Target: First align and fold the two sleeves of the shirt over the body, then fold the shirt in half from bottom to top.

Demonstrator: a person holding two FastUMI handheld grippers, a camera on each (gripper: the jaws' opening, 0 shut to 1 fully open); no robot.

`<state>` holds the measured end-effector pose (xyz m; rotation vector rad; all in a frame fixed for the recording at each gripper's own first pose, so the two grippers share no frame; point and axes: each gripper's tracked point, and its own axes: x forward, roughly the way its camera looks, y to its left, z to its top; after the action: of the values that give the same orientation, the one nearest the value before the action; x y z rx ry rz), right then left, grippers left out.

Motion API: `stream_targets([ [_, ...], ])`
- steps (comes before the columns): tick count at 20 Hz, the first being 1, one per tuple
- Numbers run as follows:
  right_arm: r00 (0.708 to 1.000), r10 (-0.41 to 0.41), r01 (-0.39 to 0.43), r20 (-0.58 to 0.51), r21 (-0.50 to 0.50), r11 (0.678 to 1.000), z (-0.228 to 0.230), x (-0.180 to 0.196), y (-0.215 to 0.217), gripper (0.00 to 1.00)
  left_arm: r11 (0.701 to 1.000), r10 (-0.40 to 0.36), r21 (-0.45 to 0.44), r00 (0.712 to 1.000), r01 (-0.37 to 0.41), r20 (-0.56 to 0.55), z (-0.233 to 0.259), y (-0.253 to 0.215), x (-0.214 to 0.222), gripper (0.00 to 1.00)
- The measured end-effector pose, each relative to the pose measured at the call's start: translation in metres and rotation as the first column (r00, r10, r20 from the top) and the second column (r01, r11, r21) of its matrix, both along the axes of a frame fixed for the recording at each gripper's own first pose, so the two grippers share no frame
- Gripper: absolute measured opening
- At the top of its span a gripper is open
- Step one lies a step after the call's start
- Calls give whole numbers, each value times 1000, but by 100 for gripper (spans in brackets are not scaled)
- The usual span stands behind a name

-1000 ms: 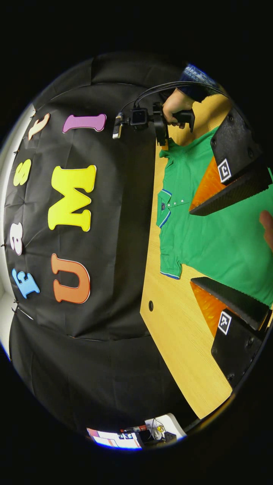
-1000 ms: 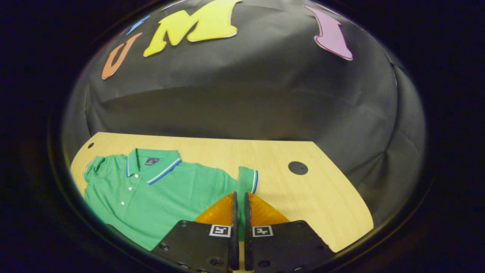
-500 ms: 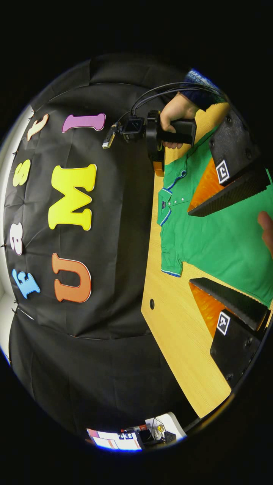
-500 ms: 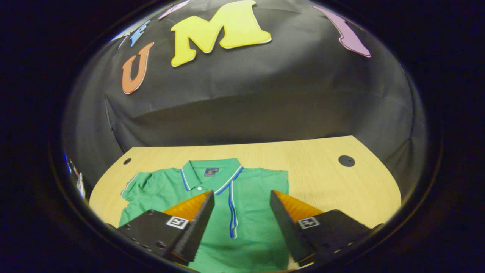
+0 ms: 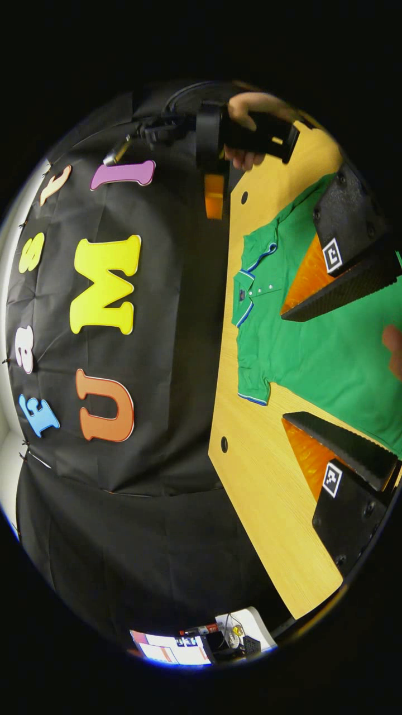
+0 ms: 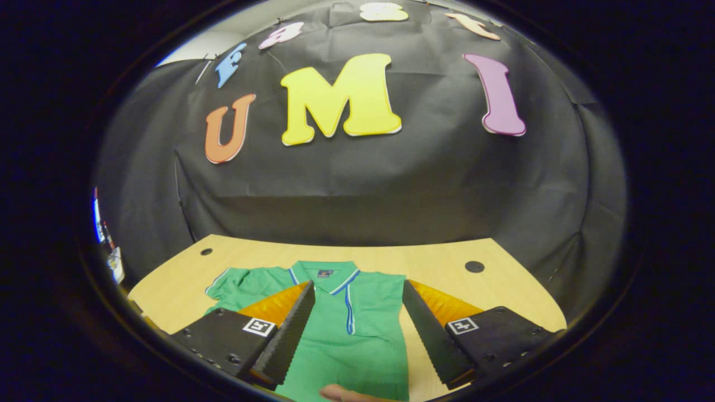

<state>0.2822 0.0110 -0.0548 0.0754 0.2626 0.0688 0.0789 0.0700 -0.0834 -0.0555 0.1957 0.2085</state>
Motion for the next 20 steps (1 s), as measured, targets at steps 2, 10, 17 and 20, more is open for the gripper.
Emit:
stream_targets([
  [2,998,-5,7,69,-32,999,10,-33,-12,95,1000,-14,-16,1000,14,-6,-3,-2,7,100],
  [10,980,29,-11,195,-91,996,-12,-145,-41,96,1000,-9,-16,1000,8,-25,3,37,85,100],
  [17,982,83,-72,172,-66,995,-52,-187,-45,96,995,10,-98,994,-20,-110,-19,99,199,100],
  [20,981,114,-108,156,-48,993,-62,-191,-37,95,983,-13,-184,990,-13,-141,-38,110,232,100],
])
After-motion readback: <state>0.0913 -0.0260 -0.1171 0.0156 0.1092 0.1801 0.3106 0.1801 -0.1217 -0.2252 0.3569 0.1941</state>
